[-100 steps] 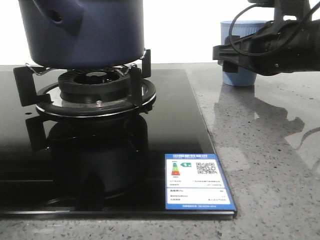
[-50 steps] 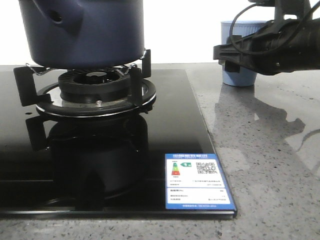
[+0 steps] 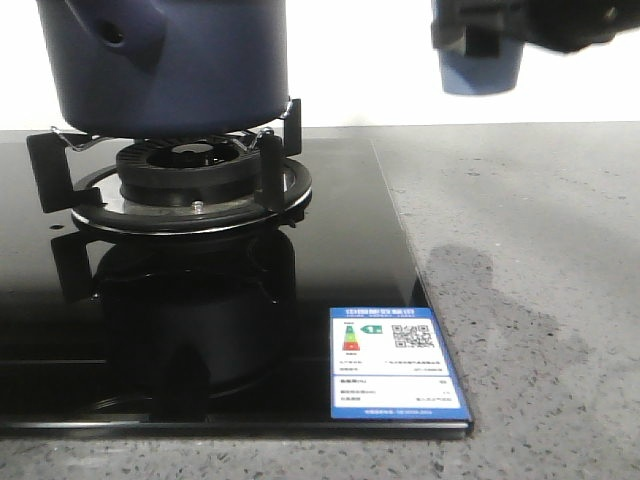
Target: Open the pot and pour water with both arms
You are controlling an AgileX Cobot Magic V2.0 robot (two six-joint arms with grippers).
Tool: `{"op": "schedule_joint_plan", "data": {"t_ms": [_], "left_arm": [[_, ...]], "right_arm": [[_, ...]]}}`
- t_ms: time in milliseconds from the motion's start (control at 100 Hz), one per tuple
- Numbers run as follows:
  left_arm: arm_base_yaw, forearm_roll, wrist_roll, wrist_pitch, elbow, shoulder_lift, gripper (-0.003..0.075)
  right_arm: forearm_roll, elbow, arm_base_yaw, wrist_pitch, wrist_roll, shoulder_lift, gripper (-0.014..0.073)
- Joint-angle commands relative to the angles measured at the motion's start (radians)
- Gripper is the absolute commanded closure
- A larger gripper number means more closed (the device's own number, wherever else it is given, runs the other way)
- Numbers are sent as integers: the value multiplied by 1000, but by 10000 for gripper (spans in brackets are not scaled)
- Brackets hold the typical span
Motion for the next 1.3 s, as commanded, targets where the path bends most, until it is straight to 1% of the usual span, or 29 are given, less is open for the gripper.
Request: {"op": "schedule_joint_plan", "data": {"t_ms": [0,170,310,420,620,900,1010,1160,1290], "left_arm": [[3,-10,-10,-116,-33,-30,369],[4,-2,-10,-132,-33,-30,369],[24,-2,-10,-132,-33,-30,369],[45,-2,-10,-129,-33,-30,369],[45,-2,-10,-113,-33,-30,369],[45,-2,-10,-113,-33,-30,369],[45,-2,-10,-111,-33,-30,369],[45,-2,-10,-105,-33,-30,369],[45,-2,-10,-105,-33,-30,369]], "right_arm": [[-61,-61,-1,-6,-13,-79,200],[-100,-189,58,211,-13,-102,200],[-189,-288,127,309,-13,-100,200],[-294,-353,170,370,-13,-88,200],[-475,-469,236,499,-13,-34,200],[-791,-584,301,653,-13,56,200],[-911,-598,318,685,-13,86,200],[-1100,-598,332,685,-13,110,200],[-1203,-598,336,683,-13,121,200]]}}
